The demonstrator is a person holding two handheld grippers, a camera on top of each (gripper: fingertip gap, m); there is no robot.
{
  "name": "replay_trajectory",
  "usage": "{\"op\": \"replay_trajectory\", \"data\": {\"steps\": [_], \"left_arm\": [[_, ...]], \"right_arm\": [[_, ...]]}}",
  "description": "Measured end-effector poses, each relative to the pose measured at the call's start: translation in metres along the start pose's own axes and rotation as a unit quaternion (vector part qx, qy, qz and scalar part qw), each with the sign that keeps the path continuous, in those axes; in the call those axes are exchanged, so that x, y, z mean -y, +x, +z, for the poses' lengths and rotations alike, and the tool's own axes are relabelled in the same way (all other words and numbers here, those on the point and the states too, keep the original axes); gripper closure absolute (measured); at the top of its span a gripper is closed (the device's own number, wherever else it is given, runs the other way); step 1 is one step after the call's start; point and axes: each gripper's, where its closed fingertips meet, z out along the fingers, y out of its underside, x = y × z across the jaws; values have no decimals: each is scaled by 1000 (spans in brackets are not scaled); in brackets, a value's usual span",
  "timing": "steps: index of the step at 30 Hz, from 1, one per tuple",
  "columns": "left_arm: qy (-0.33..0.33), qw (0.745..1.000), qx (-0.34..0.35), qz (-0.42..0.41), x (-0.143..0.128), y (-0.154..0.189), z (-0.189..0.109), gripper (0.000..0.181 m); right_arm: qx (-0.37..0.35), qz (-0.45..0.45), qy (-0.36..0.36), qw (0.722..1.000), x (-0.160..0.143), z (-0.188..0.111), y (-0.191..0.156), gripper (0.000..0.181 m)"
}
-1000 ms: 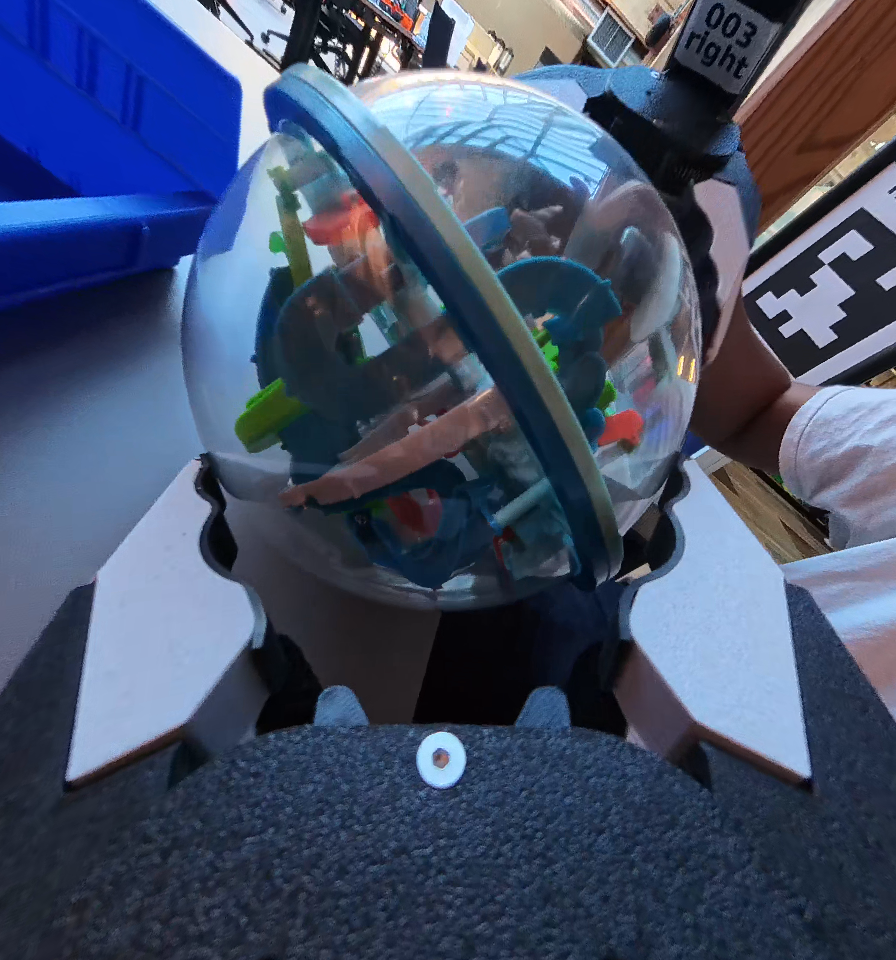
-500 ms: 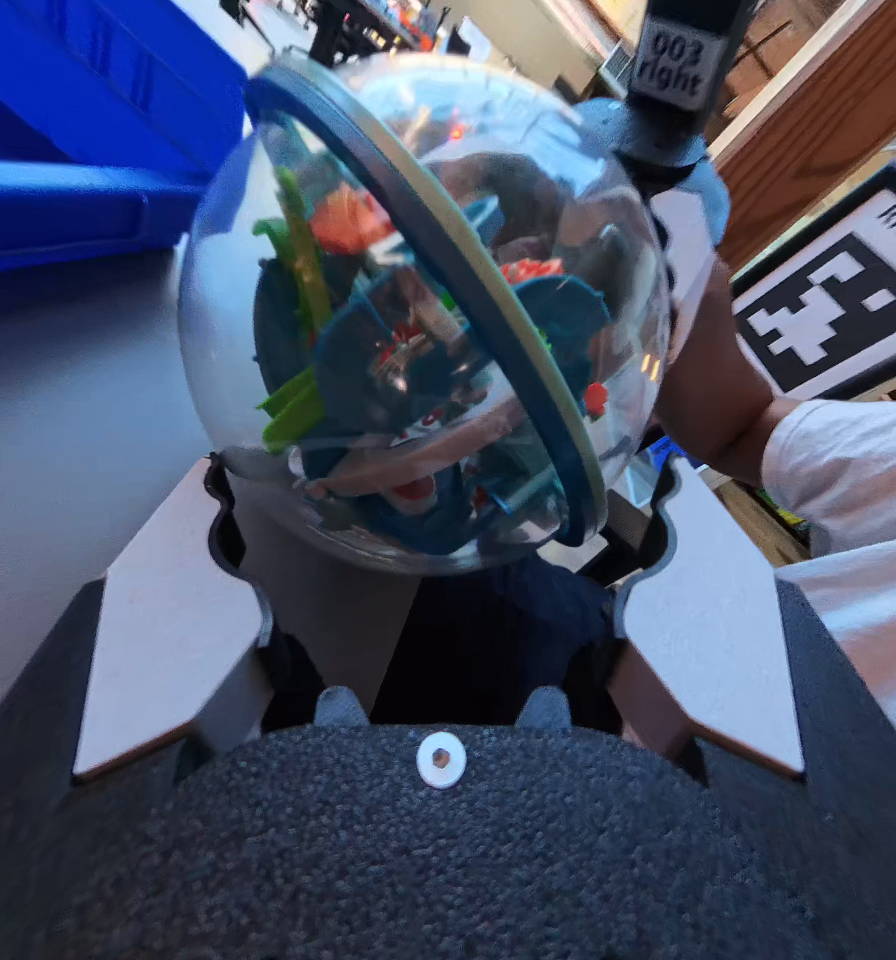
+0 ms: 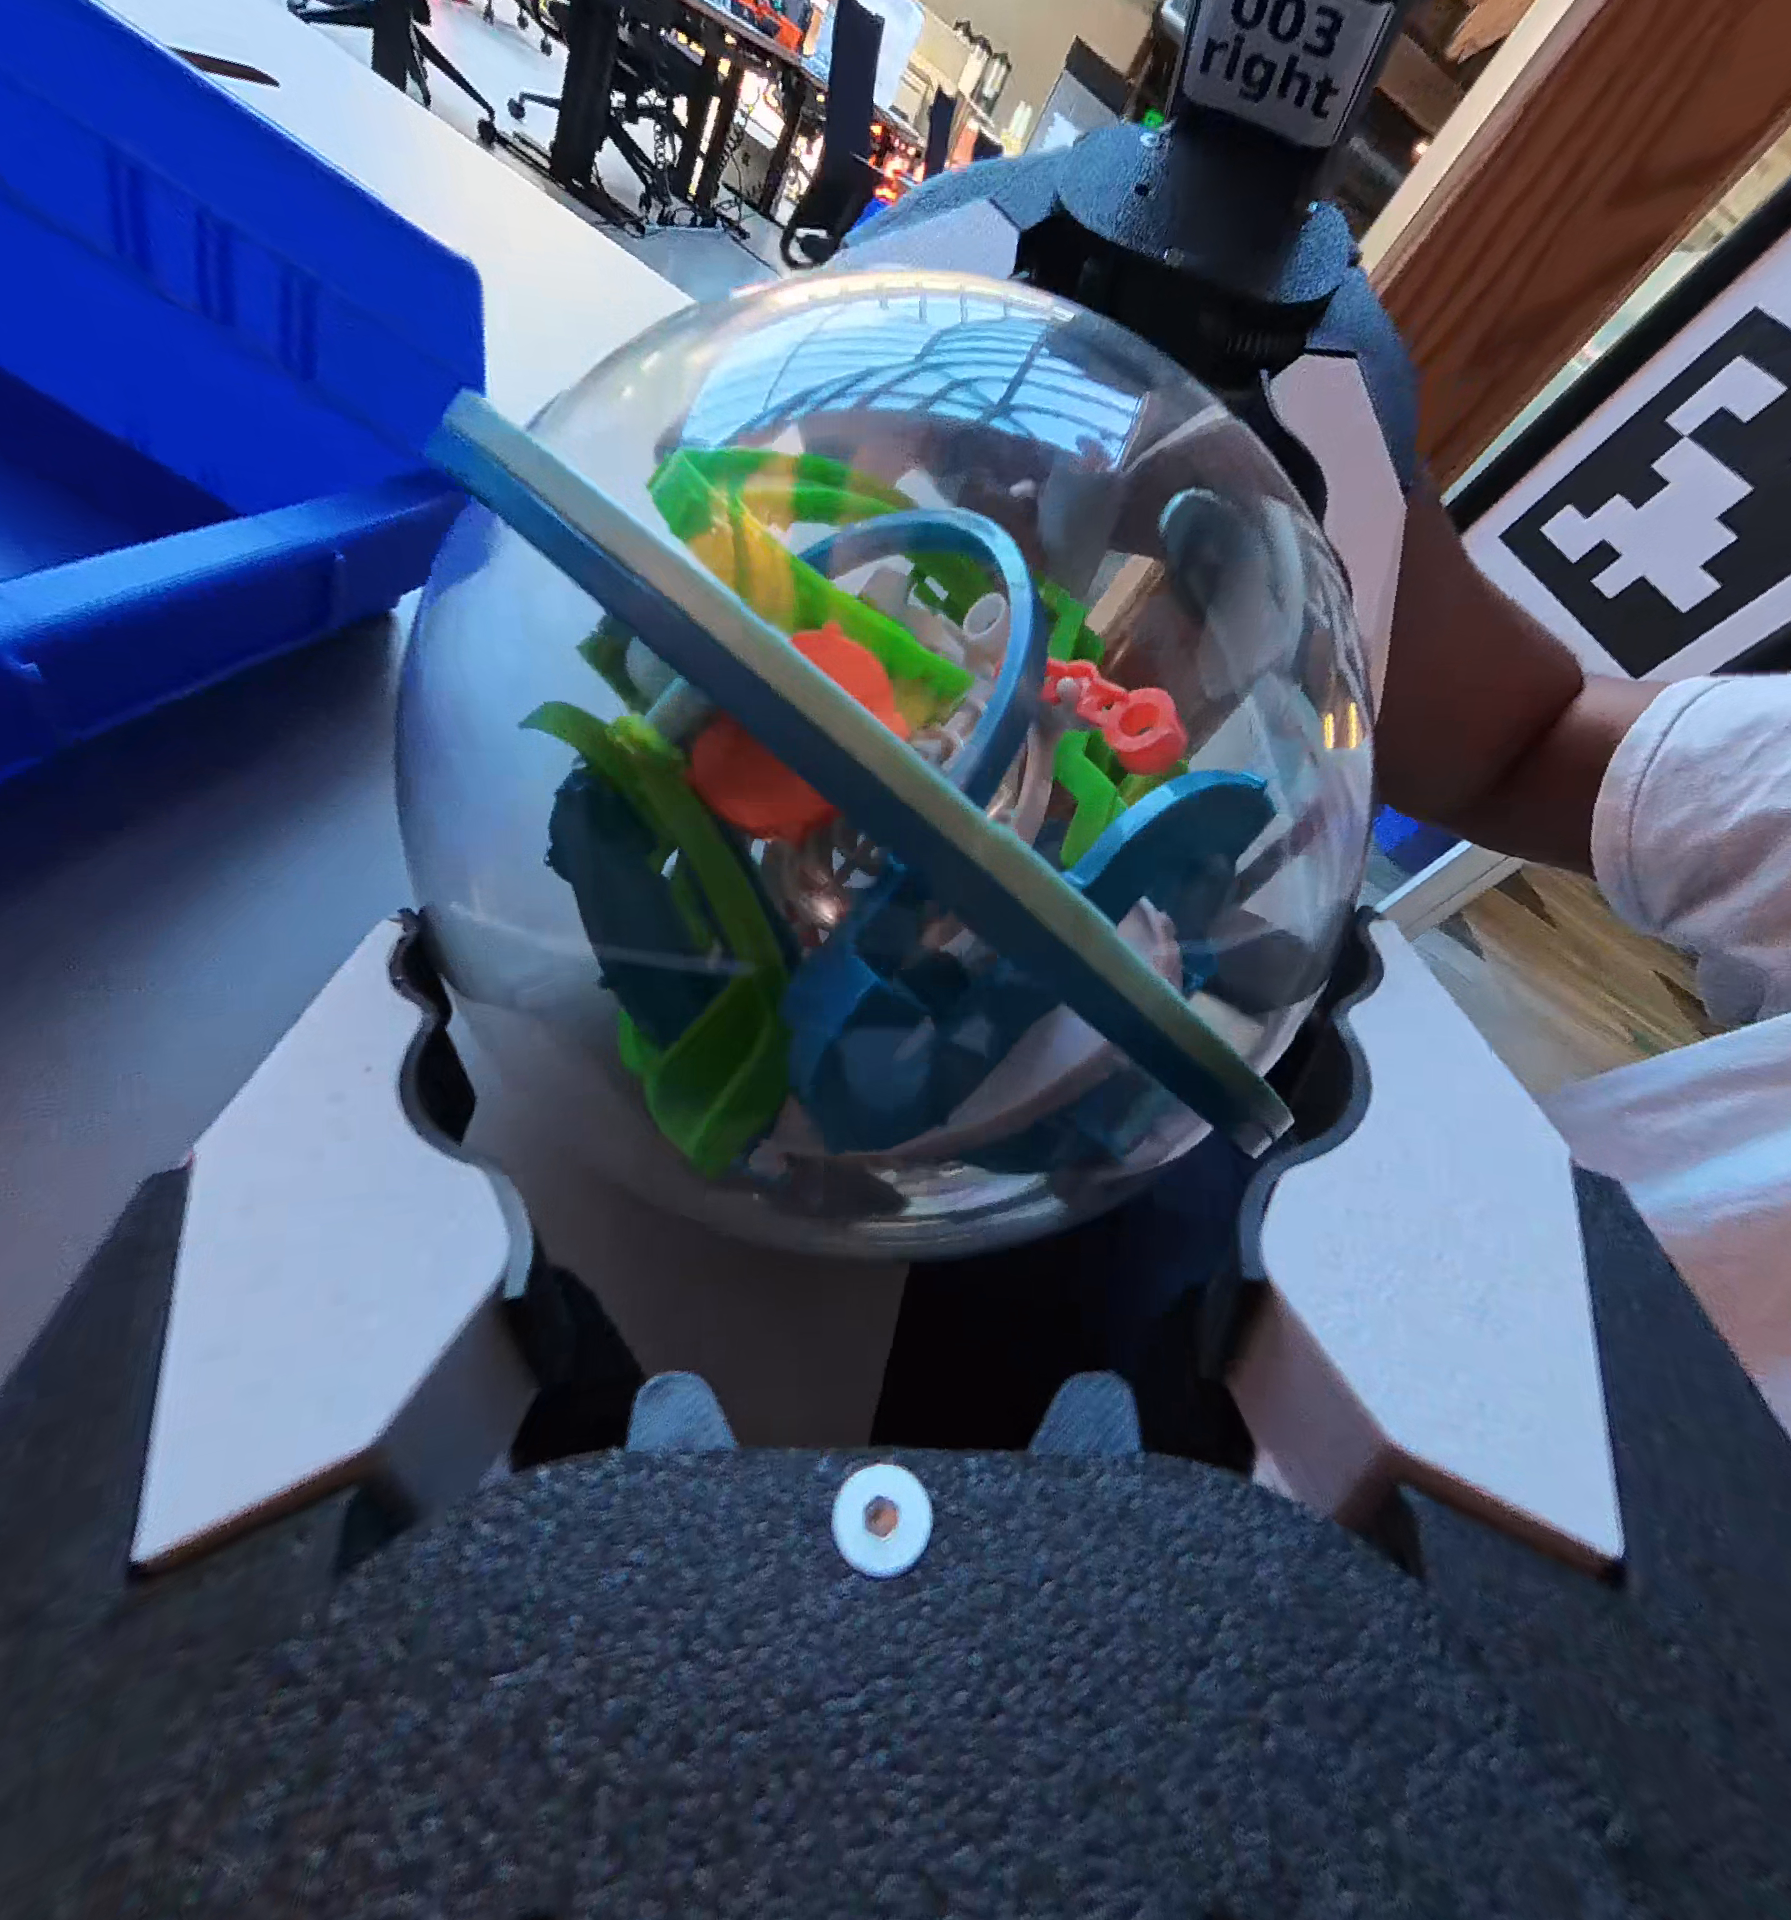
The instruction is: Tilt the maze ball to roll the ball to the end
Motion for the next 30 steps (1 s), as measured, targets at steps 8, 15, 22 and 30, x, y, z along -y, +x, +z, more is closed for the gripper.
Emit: {"op": "replay_trajectory", "data": {"steps": [8, 15, 22, 30], "left_arm": [[-7, 997, 61, 36, -8, 5, 3, 23], [-14, 993, 100, 56, -8, 10, 10, 22], [-1, 998, 54, 24, -1, 2, -5, 23], [-43, 999, -24, 23, -20, 4, -3, 27]], "right_arm": [[-73, 107, 51, 990, 1, -31, 6, 28], [-55, 138, 56, 987, -14, -11, -2, 27], [-23, 137, 38, 990, -14, -11, 2, 27], [-16, 99, 12, 995, -12, -6, 1, 27]]}}
